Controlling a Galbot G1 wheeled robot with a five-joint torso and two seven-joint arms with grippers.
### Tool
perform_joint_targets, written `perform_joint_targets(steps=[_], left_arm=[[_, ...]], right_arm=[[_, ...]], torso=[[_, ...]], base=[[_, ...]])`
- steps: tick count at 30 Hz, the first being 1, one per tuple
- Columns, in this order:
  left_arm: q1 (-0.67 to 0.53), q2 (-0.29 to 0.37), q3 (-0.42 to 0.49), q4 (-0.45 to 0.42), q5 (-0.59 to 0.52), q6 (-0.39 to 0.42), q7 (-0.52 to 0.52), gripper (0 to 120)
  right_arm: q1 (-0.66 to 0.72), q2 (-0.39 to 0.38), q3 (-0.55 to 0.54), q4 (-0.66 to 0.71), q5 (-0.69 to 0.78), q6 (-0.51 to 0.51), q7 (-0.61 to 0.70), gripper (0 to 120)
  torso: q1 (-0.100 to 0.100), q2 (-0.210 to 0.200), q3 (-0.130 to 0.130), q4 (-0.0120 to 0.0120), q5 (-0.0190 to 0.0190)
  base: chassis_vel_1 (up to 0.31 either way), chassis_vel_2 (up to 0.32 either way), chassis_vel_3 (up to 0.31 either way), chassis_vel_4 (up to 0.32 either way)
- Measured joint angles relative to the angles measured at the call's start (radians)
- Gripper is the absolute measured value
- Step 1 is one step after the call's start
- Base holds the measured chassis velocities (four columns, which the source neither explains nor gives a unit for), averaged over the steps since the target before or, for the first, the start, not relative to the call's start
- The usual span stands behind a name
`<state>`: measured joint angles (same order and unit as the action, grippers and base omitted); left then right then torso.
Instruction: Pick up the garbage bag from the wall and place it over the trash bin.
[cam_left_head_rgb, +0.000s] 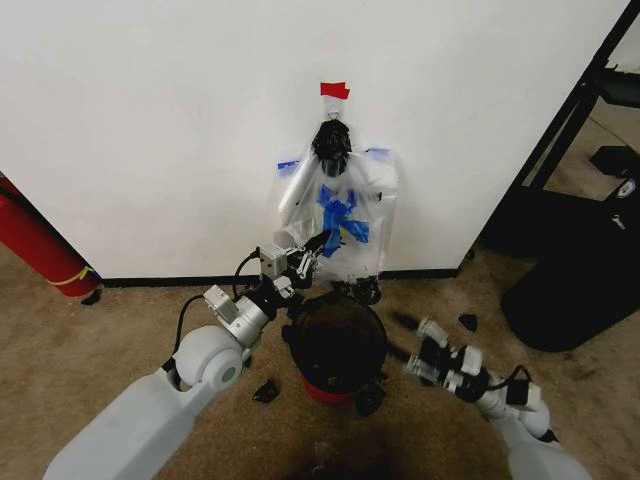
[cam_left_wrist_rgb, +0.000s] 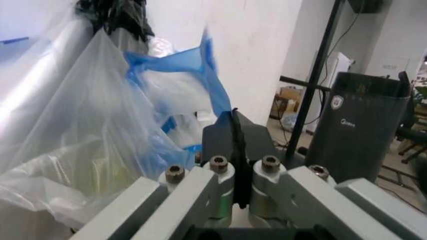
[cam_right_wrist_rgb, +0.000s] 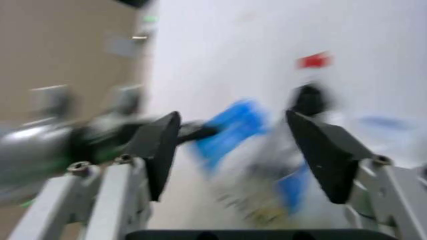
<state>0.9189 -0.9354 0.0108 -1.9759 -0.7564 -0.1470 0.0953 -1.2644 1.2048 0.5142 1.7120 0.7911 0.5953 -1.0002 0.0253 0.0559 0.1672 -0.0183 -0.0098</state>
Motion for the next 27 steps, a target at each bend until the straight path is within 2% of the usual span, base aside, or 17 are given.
perform_joint_targets(steps=[1,3,4,7,8,9,10,12,16,17,21,27], left_arm=[[0.001,-0.002,0.001,0.001,0.003,0.0,0.001,0],[0.001,-0.002,0.001,0.001,0.003,0.0,0.001,0],[0.002,-0.005,0.004,0.004,0.009,-0.001,0.004,0],[-0.002,-0.019,0.015,0.016,0.021,-0.005,0.01,0],[-0.008,-0.027,0.021,0.022,0.022,-0.006,0.012,0],[-0.008,-0.027,0.021,0.022,0.022,-0.006,0.012,0],[-0.014,-0.036,0.028,0.031,0.025,-0.009,0.013,0],[-0.023,-0.05,0.036,0.042,0.029,-0.013,0.016,0],[-0.037,-0.065,0.045,0.051,0.031,-0.017,0.018,0],[-0.037,-0.065,0.045,0.051,0.031,-0.017,0.018,0],[-0.045,-0.071,0.047,0.053,0.033,-0.019,0.02,0],[-0.05,-0.07,0.046,0.061,0.035,-0.022,0.02,0]], right_arm=[[0.007,-0.002,-0.016,0.023,-0.036,0.008,0.096,68],[0.008,-0.003,-0.018,0.026,-0.042,0.009,0.108,68],[0.033,-0.015,-0.049,0.059,-0.123,0.007,0.281,75],[0.129,-0.087,-0.131,0.085,-0.325,-0.063,0.527,90],[0.166,-0.114,-0.151,0.083,-0.387,-0.09,0.555,93],[0.166,-0.114,-0.151,0.083,-0.387,-0.09,0.555,93],[0.22,-0.154,-0.179,0.071,-0.462,-0.134,0.566,98],[0.308,-0.218,-0.226,0.049,-0.506,-0.221,0.528,100],[0.515,-0.312,-0.305,-0.005,-0.512,-0.351,0.317,100],[0.515,-0.312,-0.305,-0.005,-0.512,-0.351,0.317,100],[0.694,-0.338,-0.374,-0.061,-0.577,-0.421,0.156,100],[0.84,-0.298,-0.38,-0.115,-0.766,-0.456,-0.067,100]], torso=[[0.0,0.0,0.0,0.0001,0.0003],[0.0,0.0,0.0,0.0001,0.0003],[0.0,0.0,0.0,0.0003,0.0002],[0.0,0.0,0.0,0.0003,0.0004],[0.0,0.0,0.0,0.0003,0.0],[0.0,0.0,0.0,0.0003,0.0],[0.0,0.0,0.0,0.0003,0.0001],[0.0,0.0,0.0,0.0001,0.0003],[0.0,0.0,0.0,0.0002,0.0001],[0.0,0.0,0.0,0.0002,0.0001],[0.0,0.0,0.0,0.0004,0.0001],[0.0,0.0,0.0,0.0002,-0.0001]], base=[[0.0,0.0,0.0,0.0],[0.0,0.0,0.0,0.0],[0.0,0.0,0.0,0.0],[0.0,0.0,0.0,0.0],[0.0,0.0,0.0,0.0],[0.0,0.0,0.0,0.0],[0.0,0.0,0.0,0.0],[0.0,0.0,0.0,0.0],[0.0,0.0,0.0,0.0],[0.0,0.0,0.0,0.0],[0.0,0.0,0.0,0.0],[0.0,0.0,0.0,0.0]])
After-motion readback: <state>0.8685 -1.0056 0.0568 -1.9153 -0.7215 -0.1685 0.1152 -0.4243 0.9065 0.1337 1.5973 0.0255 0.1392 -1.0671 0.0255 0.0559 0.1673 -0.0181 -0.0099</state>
